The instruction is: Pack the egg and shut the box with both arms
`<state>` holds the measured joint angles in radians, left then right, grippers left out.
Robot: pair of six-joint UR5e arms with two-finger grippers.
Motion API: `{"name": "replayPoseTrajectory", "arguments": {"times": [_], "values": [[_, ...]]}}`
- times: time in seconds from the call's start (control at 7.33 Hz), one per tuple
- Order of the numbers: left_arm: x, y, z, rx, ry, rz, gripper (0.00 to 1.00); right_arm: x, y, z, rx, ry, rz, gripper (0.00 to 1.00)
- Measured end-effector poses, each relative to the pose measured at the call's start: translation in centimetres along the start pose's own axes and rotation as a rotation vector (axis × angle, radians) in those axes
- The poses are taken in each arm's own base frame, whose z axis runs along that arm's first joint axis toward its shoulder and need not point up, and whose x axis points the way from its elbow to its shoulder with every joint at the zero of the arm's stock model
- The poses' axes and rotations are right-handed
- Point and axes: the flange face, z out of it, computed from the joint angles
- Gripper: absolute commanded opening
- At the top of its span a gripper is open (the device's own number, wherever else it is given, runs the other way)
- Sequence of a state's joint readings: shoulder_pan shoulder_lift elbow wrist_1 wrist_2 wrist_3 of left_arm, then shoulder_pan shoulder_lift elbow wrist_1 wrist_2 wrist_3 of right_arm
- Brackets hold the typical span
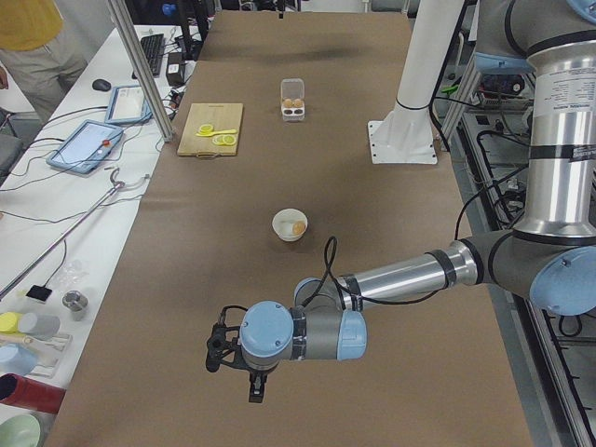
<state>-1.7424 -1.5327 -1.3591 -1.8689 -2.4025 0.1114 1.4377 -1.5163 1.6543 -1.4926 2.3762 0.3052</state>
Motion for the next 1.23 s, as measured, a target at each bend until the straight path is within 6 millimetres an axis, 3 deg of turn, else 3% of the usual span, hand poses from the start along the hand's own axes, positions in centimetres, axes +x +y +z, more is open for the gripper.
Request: {"name": "replayPoseTrajectory", "arguments": {"times": [0.82,1.23], "values": [[0.8,-0.6,-0.6,0.054,-0.003,0.028,0.98,0.2,0.1,0.2,-0.004,0.001,0.015,1.0],[1.3,-1.2,-1.2,0.098,-0.001,-0.059,0.98,0.1,0.1,0.0,0.0,0.0,0.014,1.0]]}}
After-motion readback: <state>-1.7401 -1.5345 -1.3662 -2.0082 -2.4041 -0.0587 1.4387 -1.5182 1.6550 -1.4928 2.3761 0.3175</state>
